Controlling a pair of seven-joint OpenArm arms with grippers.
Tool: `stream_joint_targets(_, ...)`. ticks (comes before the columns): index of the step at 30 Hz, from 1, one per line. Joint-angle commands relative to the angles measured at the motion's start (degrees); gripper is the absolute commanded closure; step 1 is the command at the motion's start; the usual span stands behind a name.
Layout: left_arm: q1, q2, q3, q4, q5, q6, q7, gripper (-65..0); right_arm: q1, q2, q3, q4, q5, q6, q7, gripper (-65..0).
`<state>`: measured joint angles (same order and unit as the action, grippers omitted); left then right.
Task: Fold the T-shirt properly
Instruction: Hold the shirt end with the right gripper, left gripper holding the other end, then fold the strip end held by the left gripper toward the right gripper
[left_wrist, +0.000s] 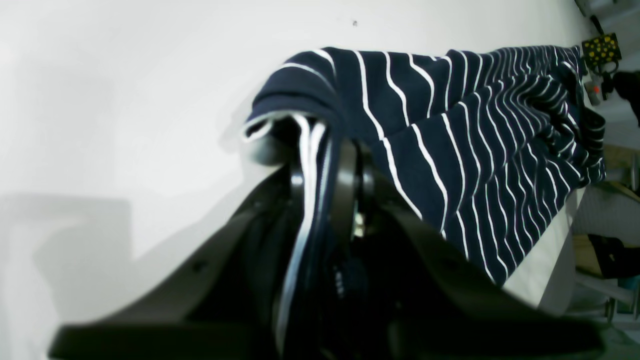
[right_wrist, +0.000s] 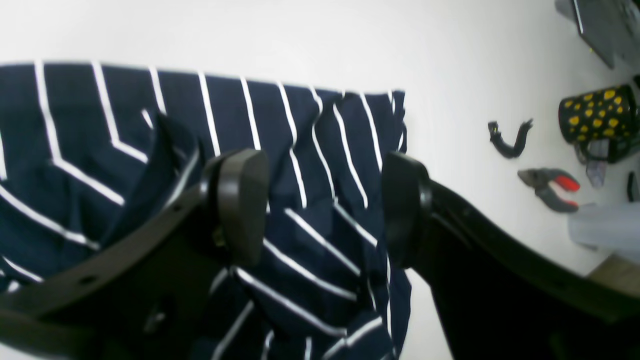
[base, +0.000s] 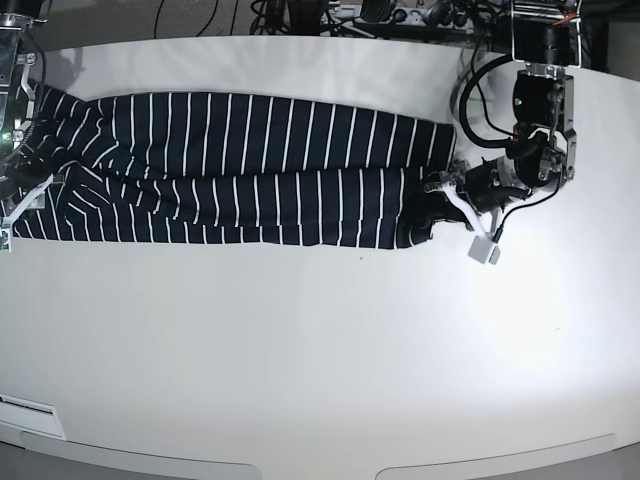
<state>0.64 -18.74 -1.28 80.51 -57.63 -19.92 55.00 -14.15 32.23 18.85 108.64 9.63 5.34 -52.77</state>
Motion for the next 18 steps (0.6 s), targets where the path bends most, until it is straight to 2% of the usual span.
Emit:
stream_joint_targets(1, 1.5, -0.5, 0.7, -2.1, 3.8, 4.1, 5.8, 0.0, 1.0, 1.3, 0.7, 0.7, -0.5, -0.3, 1.9, -37.7)
stream_joint_targets(4, -0.1, -2.7, 0.5, -2.1, 4.1, 4.0, 5.8, 0.0, 2.7, 1.3, 0.7, 0.7, -0.5, 2.3, 2.2, -37.7)
stream_joint_targets(8, -2.5, -6.0, -2.8, -2.1, 4.7, 3.9, 5.8, 0.0, 3.2, 1.3, 0.7, 0.7, 0.8, 2.9, 2.2, -37.5)
stream_joint_targets(13, -4.0, -10.3, -7.5, -2.1, 4.7, 3.9, 5.8, 0.0, 3.2, 0.7, 0.7, 0.7, 12.3, 8.4, 2.0, -37.3)
stream_joint_targets(14, -4.0, -11.1, -7.9, -2.1, 4.7, 3.9, 5.8, 0.0, 3.2, 0.4, 0.7, 0.6, 14.6, 10.0, 2.0, -35.5)
stream_joint_targets(16, -4.0, -12.6, -8.1, -2.1, 4.3, 3.9, 5.9, 0.0, 3.2, -0.6, 0.7, 0.6, 16.9, 13.2, 2.1, -25.2)
stream_joint_targets(18, -4.0, -13.7, -8.1, -2.1, 3.7, 3.6, 6.4, 0.0, 3.2, -1.8, 0.6, 0.2, 18.6, 15.3, 2.2, -6.3)
